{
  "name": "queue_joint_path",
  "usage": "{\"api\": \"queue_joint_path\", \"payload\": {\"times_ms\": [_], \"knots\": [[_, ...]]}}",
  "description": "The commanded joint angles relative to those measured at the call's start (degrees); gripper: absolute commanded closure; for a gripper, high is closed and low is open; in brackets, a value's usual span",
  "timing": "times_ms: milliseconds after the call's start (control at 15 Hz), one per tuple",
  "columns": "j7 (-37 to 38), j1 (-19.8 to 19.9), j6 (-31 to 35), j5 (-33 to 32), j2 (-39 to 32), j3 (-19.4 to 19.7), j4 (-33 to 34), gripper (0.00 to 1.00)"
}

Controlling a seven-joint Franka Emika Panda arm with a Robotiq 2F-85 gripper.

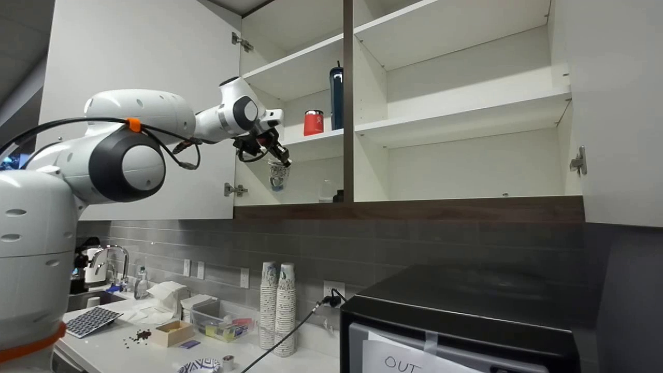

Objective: Stack the coffee cups on the bottom shelf together then place them on the counter.

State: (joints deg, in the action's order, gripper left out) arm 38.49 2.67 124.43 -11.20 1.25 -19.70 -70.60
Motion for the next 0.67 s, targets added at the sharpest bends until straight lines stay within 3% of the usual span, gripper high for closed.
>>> {"api": "queue_joint_path", "payload": {"times_ms": [0,533,600], "knots": [[-12.0,0.8,3.0,7.8,7.8,2.1,-10.8,0.99],[-37.6,-3.0,2.3,18.5,21.5,7.0,-32.1,0.99],[-39.3,-6.2,2.4,17.9,22.6,9.7,-34.4,0.99]]}}
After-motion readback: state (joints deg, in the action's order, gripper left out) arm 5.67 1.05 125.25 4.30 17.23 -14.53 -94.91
